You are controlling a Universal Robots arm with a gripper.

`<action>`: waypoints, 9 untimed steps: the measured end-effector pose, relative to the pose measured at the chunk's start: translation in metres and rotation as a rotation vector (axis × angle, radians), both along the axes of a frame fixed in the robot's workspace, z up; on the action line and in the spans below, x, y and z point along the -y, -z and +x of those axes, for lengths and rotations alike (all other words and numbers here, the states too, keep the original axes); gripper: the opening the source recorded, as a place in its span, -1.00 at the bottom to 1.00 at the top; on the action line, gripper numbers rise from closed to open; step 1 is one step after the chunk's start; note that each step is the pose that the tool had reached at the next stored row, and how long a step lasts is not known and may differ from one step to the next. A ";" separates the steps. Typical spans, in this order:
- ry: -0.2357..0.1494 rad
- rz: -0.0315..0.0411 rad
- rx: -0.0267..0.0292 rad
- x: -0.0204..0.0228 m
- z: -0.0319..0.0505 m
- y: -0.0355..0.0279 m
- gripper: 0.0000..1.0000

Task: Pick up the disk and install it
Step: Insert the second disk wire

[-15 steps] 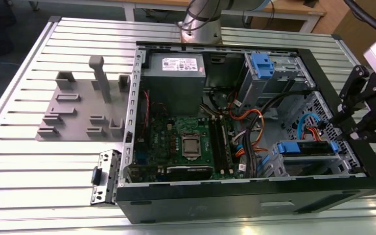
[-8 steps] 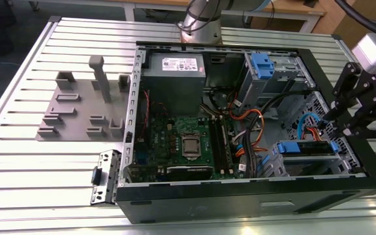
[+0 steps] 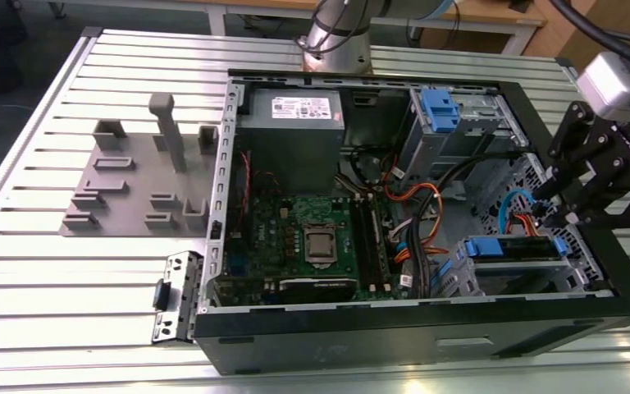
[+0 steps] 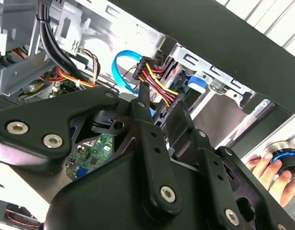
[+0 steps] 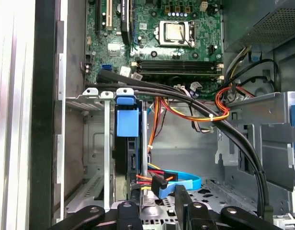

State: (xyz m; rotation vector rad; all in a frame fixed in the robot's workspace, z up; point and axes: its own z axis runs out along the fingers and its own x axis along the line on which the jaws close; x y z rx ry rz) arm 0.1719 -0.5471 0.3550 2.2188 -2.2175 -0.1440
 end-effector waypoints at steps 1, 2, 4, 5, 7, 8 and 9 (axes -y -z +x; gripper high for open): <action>0.000 0.0001 0.0000 0.0000 -0.0005 0.0001 -0.18; 0.000 0.0000 0.0000 0.0000 -0.0012 0.0001 -0.18; 0.000 -0.0002 0.0001 0.0001 -0.0033 0.0000 -0.18; 0.000 -0.0001 0.0005 0.0001 -0.0046 0.0001 -0.18; 0.000 0.0001 0.0019 0.0003 -0.0065 0.0002 -0.18; 0.000 -0.0001 0.0020 0.0006 -0.0066 0.0002 -0.18; 0.000 -0.0002 0.0021 0.0008 -0.0066 0.0005 -0.18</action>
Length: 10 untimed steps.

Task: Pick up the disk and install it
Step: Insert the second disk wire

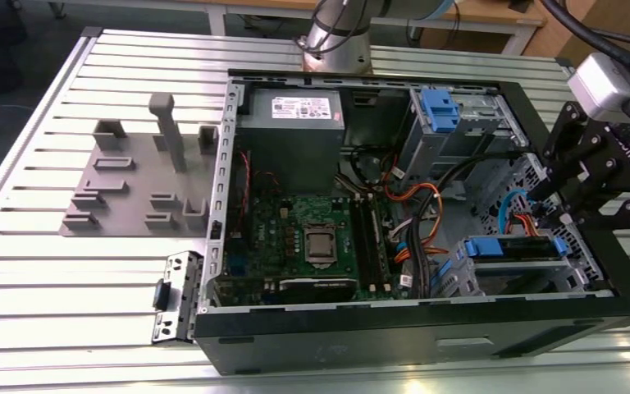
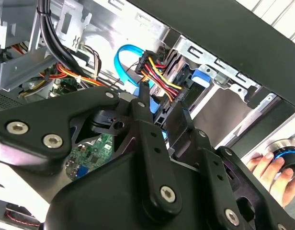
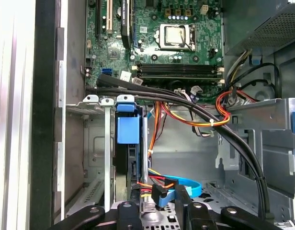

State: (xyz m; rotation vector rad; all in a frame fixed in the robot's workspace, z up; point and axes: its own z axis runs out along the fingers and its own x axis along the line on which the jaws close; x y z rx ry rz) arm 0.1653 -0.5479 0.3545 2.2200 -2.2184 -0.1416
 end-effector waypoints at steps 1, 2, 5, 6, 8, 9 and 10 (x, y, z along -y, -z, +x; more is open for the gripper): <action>0.000 0.0001 0.0000 0.0002 0.0000 0.0006 -0.18; 0.000 0.0003 0.0000 0.0003 0.0000 0.0012 -0.18; 0.000 -0.0002 0.0000 0.0003 -0.0001 0.0013 -0.18; 0.000 -0.0002 0.0000 0.0003 -0.0001 0.0013 -0.18; 0.000 0.0000 0.0000 0.0003 -0.0001 0.0014 -0.18; 0.000 -0.0001 0.0000 0.0003 -0.0001 0.0014 -0.18; 0.000 -0.0001 0.0000 0.0003 -0.0001 0.0014 -0.21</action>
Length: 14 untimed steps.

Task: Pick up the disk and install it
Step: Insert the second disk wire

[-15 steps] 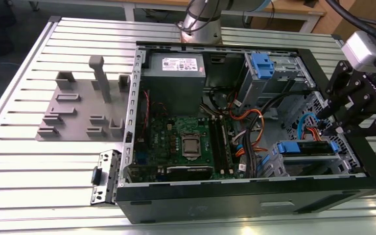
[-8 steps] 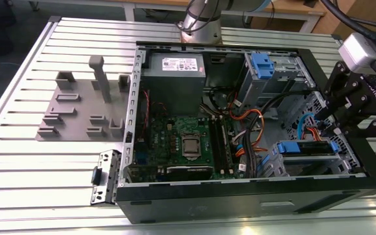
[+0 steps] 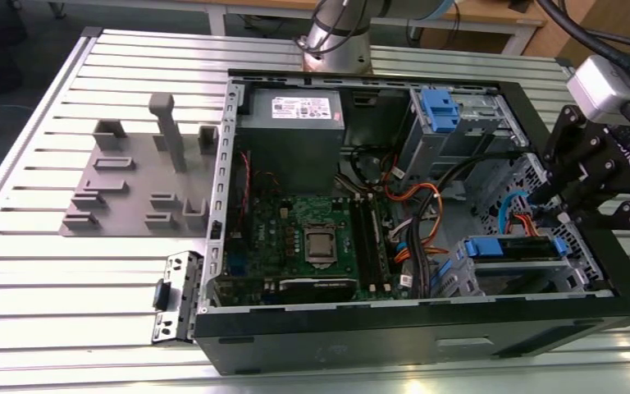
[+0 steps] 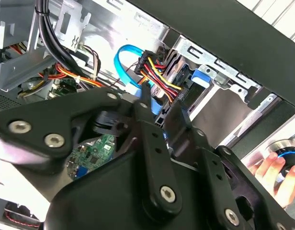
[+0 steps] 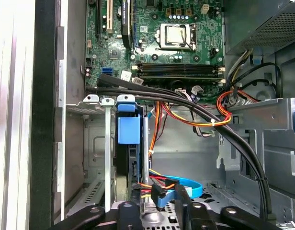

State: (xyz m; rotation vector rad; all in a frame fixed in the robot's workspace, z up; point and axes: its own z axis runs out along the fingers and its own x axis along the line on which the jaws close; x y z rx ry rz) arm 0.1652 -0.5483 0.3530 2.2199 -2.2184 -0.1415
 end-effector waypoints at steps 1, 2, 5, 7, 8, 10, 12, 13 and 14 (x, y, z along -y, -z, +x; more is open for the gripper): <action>0.000 -0.0001 0.0000 0.0000 0.0000 0.0000 -0.21; 0.000 -0.0001 0.0000 0.0000 0.0000 0.0000 -0.33; 0.000 -0.0001 0.0000 0.0000 0.0000 0.0000 -0.57; 0.000 -0.0002 0.0000 0.0000 0.0000 0.0000 -0.68; 0.000 -0.0002 0.0000 0.0000 0.0000 0.0000 -0.68; 0.000 -0.0002 0.0000 0.0000 0.0000 0.0000 -0.68; 0.000 -0.0003 0.0000 0.0000 0.0000 0.0000 -0.68; 0.000 -0.0003 0.0000 0.0000 0.0000 0.0000 -0.68; 0.000 -0.0004 0.0000 0.0001 -0.0001 0.0000 -0.68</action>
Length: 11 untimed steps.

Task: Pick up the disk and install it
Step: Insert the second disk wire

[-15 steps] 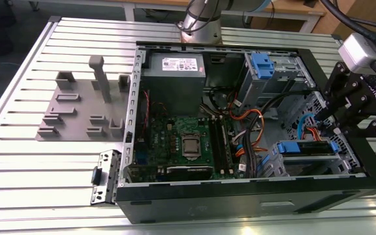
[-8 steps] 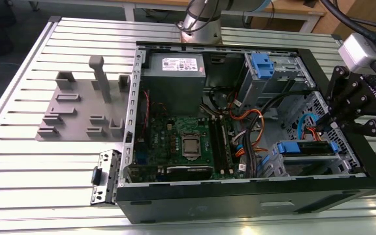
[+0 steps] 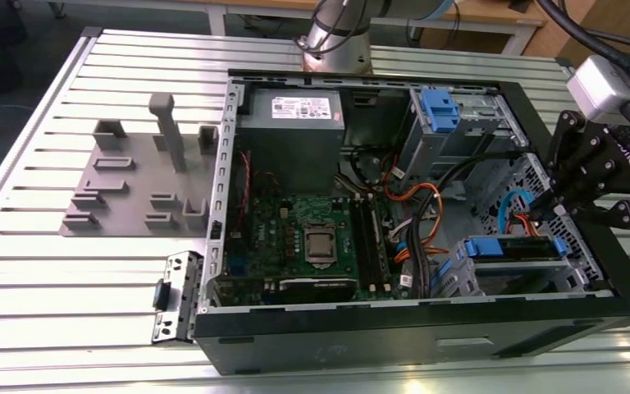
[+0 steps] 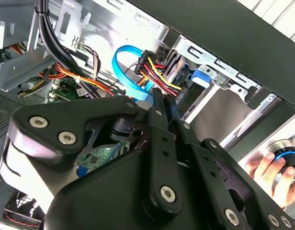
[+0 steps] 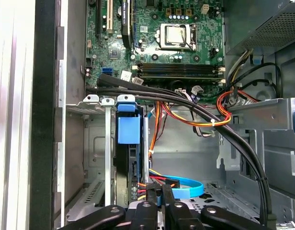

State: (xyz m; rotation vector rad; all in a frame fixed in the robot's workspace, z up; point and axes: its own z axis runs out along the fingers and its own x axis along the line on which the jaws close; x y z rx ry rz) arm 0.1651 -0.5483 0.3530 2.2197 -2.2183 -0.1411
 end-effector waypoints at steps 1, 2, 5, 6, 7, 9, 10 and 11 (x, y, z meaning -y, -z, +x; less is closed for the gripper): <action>0.000 0.0000 0.0000 0.0004 -0.0003 0.0000 -0.68; 0.000 0.0001 0.0000 0.0017 -0.0007 0.0001 -0.68; 0.000 -0.0001 0.0000 0.0084 -0.0029 0.0005 -0.68; -0.001 -0.0001 0.0000 0.0109 -0.0039 0.0009 -0.68; -0.002 0.0001 0.0000 0.0127 -0.0052 0.0013 -0.68; -0.003 0.0004 0.0000 0.0152 -0.0073 0.0022 -0.68; -0.004 0.0009 0.0000 0.0160 -0.0080 0.0029 -0.68; -0.006 0.0017 0.0000 0.0163 -0.0087 0.0037 -0.68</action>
